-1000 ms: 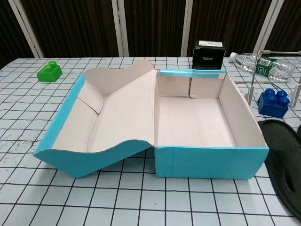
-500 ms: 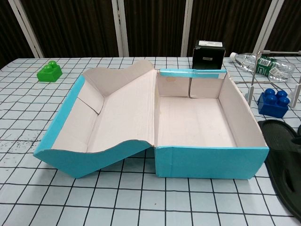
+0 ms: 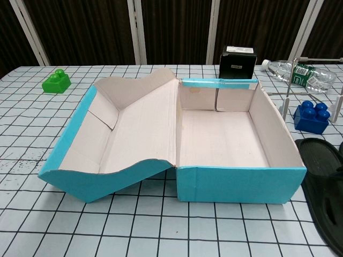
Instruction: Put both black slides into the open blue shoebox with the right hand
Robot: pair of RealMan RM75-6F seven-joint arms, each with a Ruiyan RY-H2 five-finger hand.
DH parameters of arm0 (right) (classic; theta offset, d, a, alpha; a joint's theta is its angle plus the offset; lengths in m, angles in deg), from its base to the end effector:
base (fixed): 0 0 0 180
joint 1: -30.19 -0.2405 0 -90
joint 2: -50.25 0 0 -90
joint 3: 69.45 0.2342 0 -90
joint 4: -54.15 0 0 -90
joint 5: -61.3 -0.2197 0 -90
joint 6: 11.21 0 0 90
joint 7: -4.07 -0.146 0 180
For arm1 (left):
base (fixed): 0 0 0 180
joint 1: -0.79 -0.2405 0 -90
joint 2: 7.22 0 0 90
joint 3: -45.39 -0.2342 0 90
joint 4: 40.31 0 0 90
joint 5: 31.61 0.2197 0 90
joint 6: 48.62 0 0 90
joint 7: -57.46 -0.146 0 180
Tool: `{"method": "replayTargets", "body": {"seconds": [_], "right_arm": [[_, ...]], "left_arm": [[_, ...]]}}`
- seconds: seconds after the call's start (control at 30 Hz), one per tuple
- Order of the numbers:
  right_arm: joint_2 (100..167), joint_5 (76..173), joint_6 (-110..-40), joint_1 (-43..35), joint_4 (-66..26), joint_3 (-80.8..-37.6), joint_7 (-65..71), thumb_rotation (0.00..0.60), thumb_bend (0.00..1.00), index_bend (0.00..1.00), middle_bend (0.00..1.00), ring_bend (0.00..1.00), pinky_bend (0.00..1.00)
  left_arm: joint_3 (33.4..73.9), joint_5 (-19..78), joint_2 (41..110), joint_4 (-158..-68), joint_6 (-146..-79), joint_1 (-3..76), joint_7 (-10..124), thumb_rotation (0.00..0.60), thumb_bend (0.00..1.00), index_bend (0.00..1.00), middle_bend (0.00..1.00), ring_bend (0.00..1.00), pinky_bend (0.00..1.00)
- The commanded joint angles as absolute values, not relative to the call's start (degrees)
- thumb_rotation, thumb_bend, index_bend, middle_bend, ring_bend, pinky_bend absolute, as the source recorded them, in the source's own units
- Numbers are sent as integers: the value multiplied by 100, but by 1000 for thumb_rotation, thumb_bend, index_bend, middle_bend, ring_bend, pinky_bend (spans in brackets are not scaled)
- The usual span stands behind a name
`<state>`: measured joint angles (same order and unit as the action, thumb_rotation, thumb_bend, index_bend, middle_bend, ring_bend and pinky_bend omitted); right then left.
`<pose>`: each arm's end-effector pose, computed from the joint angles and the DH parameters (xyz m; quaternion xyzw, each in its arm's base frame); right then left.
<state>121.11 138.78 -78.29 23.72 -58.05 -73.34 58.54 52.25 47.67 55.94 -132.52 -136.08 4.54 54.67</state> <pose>-0.2241 -0.1390 0.0317 0.7902 -0.3220 0.1417 0.5018 -0.3077 0.1899 0.1687 -0.5428 -0.3665 -0.3776 0.6546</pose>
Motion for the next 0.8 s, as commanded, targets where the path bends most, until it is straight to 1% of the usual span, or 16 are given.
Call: {"method": "replayTargets", "body": {"seconds": [0.03,0.2,0.4,0.8], "right_arm": [[12019,13657,-7695,2128,-6112,-7260,6154,600,206,68,74,165,140],[12102,13302,-7655,1945,-6179,-7163,6285,600,207,68,74,165,140],[12275,13050,-7674,1804,-6048,-7157,6268,600,207,68,74,165,139],[12302,12967,-7878,1690,-5894,-7276,6107,600,207,68,74,162,140]], "left_arm": [[5224,4777,5591,-13263,-13631,447,5455,600,218,97,0,0,98],[5238,4742,5588,-13257,-13613,452,5461,600,218,97,0,0,98],[5237,4725,5591,-13246,-13574,467,5455,600,218,97,0,0,98],[5227,4706,5619,-13265,-13532,494,5348,600,218,96,0,0,98]]}}
